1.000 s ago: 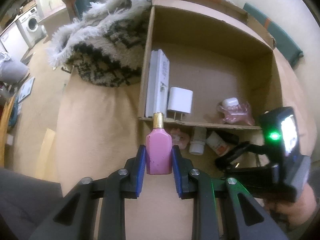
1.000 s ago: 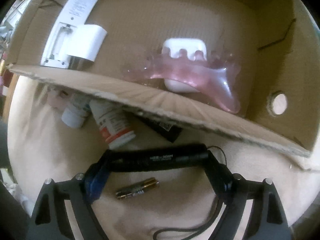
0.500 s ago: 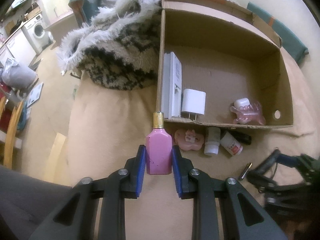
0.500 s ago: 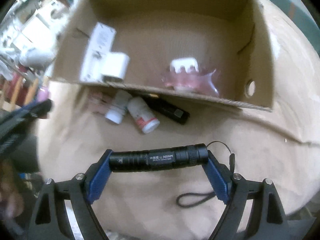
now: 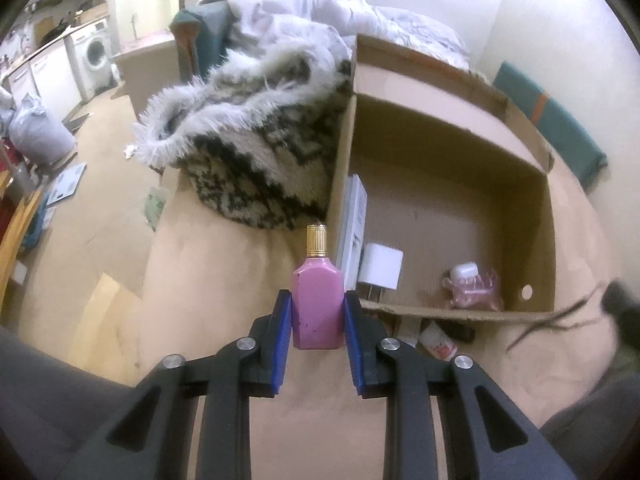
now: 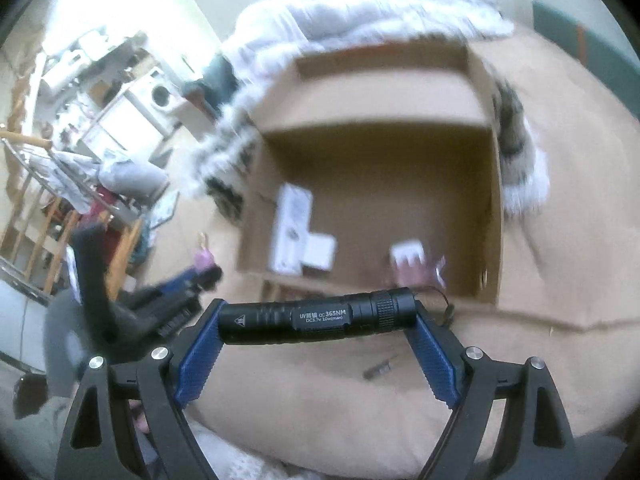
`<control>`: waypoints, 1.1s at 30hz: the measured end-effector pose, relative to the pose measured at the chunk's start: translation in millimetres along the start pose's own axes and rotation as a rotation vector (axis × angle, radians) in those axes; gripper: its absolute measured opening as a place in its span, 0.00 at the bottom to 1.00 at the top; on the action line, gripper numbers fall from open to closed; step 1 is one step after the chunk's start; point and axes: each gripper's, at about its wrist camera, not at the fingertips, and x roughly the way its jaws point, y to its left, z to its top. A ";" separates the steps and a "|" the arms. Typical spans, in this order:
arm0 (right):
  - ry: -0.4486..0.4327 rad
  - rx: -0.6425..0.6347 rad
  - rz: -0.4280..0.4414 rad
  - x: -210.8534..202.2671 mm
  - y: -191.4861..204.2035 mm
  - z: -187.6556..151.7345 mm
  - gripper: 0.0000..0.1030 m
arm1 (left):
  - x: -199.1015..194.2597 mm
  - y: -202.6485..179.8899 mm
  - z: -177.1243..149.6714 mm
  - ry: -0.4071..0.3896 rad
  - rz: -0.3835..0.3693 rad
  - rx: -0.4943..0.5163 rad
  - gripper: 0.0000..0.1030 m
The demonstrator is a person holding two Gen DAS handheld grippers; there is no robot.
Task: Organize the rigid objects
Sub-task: 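Carry the perfume bottle and flashlight up and over into the box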
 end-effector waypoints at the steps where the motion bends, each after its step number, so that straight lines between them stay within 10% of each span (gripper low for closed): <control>1: -0.016 -0.012 0.007 -5.6 4.9 7.2 0.90 | -2.4 1.1 1.9 -0.003 -0.008 -0.008 0.22; 14: -0.191 -0.089 0.075 -54.4 34.3 95.0 0.90 | -36.5 -31.2 65.4 -0.094 -0.090 0.055 0.22; 33: -0.027 0.119 0.055 82.1 -74.3 63.1 0.90 | 58.8 -75.1 81.6 0.006 -0.059 0.206 0.22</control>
